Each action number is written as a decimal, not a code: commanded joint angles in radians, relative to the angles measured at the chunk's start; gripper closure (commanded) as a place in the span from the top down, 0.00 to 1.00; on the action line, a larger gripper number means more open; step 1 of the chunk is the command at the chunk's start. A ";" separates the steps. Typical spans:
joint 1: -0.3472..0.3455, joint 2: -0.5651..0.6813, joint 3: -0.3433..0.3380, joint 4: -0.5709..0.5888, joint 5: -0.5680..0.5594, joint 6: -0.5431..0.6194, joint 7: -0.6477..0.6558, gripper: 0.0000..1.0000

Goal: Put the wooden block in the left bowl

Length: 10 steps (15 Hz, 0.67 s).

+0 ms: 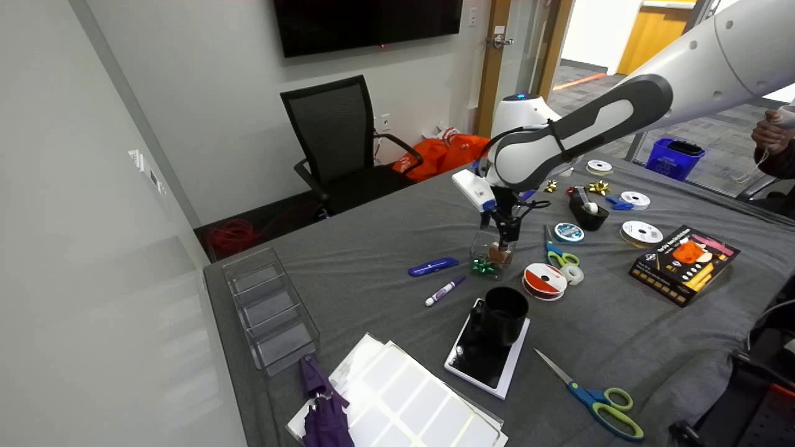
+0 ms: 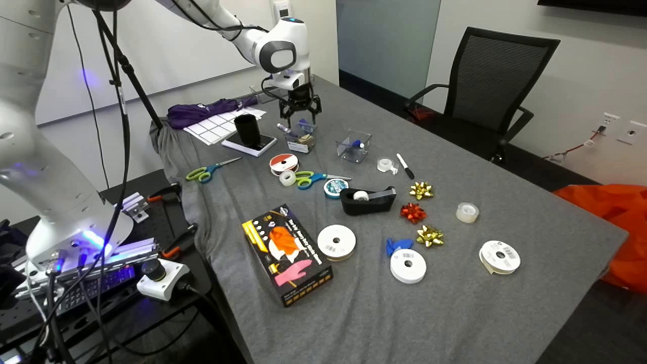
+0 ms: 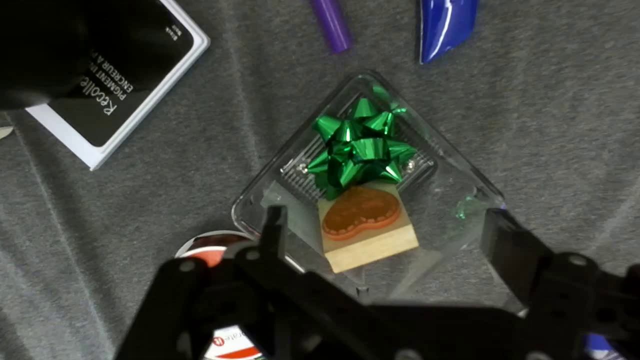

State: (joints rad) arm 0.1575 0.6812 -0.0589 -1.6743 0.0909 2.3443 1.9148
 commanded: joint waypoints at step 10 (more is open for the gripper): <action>-0.054 -0.329 -0.010 -0.361 -0.079 0.042 -0.260 1.00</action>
State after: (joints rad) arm 0.1341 0.4627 -0.0756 -1.9015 0.0169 2.3545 1.7534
